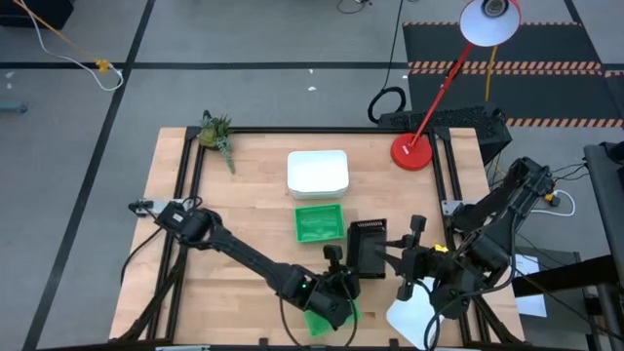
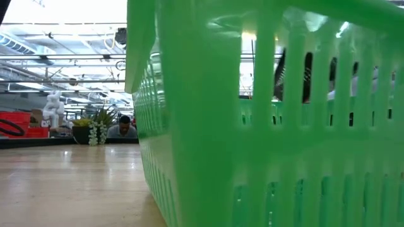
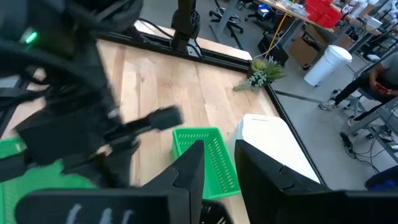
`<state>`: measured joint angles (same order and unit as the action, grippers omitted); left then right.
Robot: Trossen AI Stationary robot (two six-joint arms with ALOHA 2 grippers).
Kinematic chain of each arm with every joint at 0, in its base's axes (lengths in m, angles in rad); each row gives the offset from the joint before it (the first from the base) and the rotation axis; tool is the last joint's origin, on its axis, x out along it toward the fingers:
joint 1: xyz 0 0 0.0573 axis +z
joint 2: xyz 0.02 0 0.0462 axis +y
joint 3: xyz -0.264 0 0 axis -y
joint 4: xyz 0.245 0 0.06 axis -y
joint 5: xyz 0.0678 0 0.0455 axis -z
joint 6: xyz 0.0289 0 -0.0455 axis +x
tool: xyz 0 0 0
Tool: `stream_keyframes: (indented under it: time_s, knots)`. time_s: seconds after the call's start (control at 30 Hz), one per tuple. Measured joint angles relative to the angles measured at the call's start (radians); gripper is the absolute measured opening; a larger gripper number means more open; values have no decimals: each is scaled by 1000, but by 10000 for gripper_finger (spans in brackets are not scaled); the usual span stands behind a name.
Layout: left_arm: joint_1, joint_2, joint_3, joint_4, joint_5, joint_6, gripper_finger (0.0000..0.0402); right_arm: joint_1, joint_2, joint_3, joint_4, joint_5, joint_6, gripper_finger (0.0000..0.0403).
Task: Stack baskets by color
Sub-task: Stack the top black bin on the bottom stacked black bins
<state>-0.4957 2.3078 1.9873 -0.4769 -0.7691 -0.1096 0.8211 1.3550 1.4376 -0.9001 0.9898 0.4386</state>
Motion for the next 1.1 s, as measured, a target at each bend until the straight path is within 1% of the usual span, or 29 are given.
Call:
stream_keyframes:
  time_s: [0.17, 0.43, 0.63, 0.87, 1.1]
  knots:
    - [4, 24, 0, 8, 7, 3, 5, 0, -6, 0, -12, 0, 21, 84]
    - [4, 23, 0, -5, 5, -6, 5, 0, -6, 0, -11, -1, 21, 84]
    - [7, 23, 0, -32, 39, -53, 5, 0, -6, 0, -10, -23, 21, 84]
    - [8, 23, 0, -52, 25, -67, 5, 0, -5, 0, -7, -27, 21, 84]
    - [30, 23, 0, -87, 80, -108, 8, 0, -5, 0, -3, -27, 21, 84]
